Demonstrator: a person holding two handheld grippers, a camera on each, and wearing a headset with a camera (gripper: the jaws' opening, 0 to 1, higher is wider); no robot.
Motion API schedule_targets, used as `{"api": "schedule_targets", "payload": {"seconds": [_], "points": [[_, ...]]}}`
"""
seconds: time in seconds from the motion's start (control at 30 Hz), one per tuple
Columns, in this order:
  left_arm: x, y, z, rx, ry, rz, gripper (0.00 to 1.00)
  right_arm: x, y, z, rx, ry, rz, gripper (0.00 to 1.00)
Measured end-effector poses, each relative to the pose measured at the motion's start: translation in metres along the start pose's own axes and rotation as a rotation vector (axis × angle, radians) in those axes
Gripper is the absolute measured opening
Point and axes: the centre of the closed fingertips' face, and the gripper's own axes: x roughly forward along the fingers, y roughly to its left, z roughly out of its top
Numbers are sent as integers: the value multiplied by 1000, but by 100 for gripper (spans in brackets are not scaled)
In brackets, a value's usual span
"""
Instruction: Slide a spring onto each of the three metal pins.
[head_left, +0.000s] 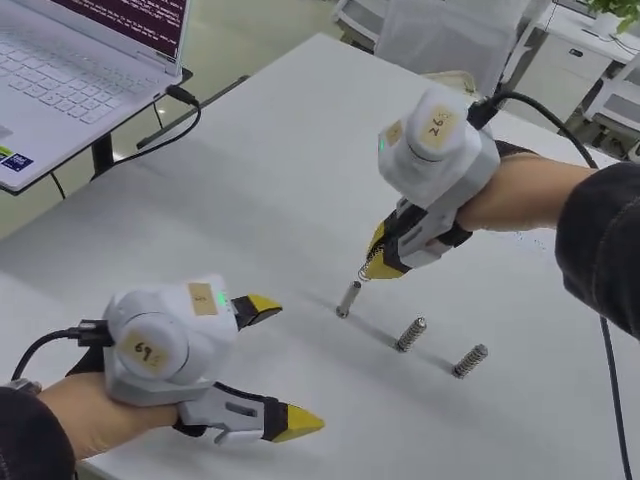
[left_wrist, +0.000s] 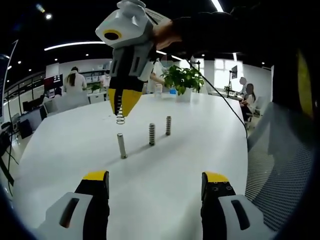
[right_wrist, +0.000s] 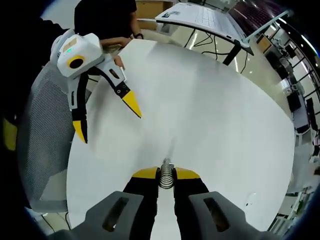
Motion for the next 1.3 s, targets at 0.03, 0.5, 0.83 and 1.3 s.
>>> {"api": "schedule_targets", "payload": {"seconds": [0.03, 0.5, 0.83, 1.3], "points": [[0, 1, 0, 0, 1, 2, 72, 2, 0, -1, -3, 3, 0, 8], [2, 3, -4, -5, 14, 3, 71, 17, -3, -7, -10, 16, 18, 8], [2, 3, -7, -4, 21, 0, 69, 23, -6, -9, -9, 20, 20, 8], [0, 3, -10, -4, 27, 2, 66, 33, -2, -13, -2, 31, 33, 8]]}}
